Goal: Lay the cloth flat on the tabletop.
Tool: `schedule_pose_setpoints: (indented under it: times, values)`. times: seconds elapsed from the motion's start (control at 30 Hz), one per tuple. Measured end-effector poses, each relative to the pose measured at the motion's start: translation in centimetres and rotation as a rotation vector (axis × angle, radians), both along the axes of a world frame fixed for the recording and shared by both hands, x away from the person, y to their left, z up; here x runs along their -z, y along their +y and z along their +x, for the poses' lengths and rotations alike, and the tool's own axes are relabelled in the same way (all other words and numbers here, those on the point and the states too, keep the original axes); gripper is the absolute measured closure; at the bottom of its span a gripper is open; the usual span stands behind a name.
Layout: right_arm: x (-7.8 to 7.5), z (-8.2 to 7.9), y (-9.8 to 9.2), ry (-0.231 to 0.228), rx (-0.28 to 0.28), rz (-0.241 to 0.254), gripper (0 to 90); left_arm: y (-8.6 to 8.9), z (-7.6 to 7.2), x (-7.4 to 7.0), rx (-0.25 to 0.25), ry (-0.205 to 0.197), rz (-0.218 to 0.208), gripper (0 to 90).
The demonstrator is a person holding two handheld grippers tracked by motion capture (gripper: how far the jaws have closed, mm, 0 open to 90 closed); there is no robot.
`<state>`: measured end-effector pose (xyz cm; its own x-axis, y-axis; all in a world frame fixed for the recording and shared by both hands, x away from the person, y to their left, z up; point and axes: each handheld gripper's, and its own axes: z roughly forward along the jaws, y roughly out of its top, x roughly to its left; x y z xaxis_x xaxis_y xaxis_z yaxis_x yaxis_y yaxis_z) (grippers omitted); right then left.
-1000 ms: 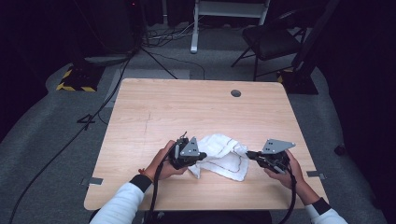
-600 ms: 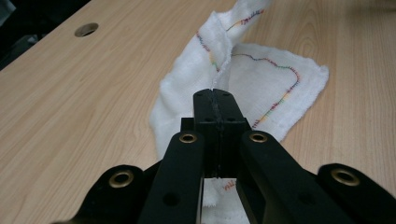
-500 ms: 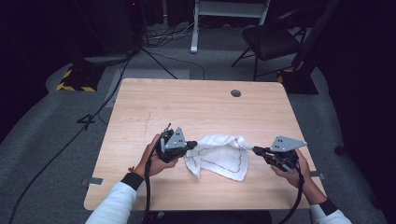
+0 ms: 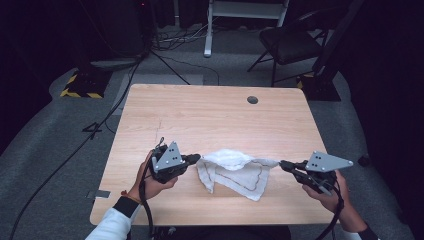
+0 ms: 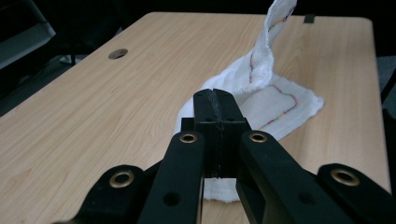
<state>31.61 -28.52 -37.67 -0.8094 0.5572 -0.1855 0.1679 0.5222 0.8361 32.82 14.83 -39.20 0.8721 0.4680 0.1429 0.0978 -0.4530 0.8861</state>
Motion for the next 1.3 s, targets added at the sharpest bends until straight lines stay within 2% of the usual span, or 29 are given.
schedule_pose_setpoints:
  times: [0.17,0.3,0.43,0.57,0.67,0.7,0.93,0.97,1.0,1.03,1.13,1.2,1.27,1.3]
  values:
    - [-1.3,-2.0,-0.5,-0.017,-0.011,0.021,89.0,0.7,-1.9,-1.6,0.013,-0.036,-0.022,89.7]
    - [-2.2,-2.9,-0.8,-0.043,-0.011,0.025,88.9,0.9,-2.5,-2.6,0.006,-0.065,-0.024,89.8]
    - [-2.9,-2.7,-0.9,-0.062,0.003,0.032,89.0,0.9,-2.0,-3.3,0.0,-0.076,-0.021,89.8]
    - [-3.5,-1.3,-0.9,-0.069,0.036,0.043,89.0,0.5,0.0,-3.3,-0.018,-0.072,-0.004,89.8]
    - [-3.6,0.7,-0.6,-0.062,0.062,0.045,89.0,0.1,2.7,-2.8,-0.051,-0.038,0.012,89.8]
    - [-3.4,1.6,-0.2,-0.062,0.077,0.025,89.0,0.0,3.7,-2.6,-0.06,-0.028,0.021,89.8]
    - [-1.7,7.8,1.2,-0.029,0.141,-0.025,89.0,-0.9,9.5,-0.7,-0.133,0.033,0.086,89.7]
    - [-1.4,8.8,1.2,-0.009,0.149,-0.013,89.0,-0.9,10.3,-0.4,-0.146,0.043,0.088,89.7]
    - [-1.1,9.8,1.3,0.006,0.156,-0.01,89.0,-1.0,11.1,-0.2,-0.155,0.043,0.098,89.7]
    - [-0.8,10.8,1.5,0.004,0.173,-0.029,89.0,-1.1,12.0,0.1,-0.17,0.045,0.115,89.8]
    - [0.1,13.3,2.0,0.02,0.205,-0.06,89.0,-1.2,14.3,0.5,-0.203,0.066,0.126,89.7]
    - [0.7,15.2,2.2,0.051,0.227,-0.046,89.0,-1.2,15.8,0.7,-0.226,0.072,0.141,89.7]
    - [1.1,16.6,2.6,0.037,0.257,-0.087,89.0,-1.3,17.2,1.0,-0.251,0.079,0.161,89.7]
    - [1.3,17.3,2.8,0.042,0.266,-0.088,89.0,-1.3,17.9,1.2,-0.269,0.087,0.161,89.7]
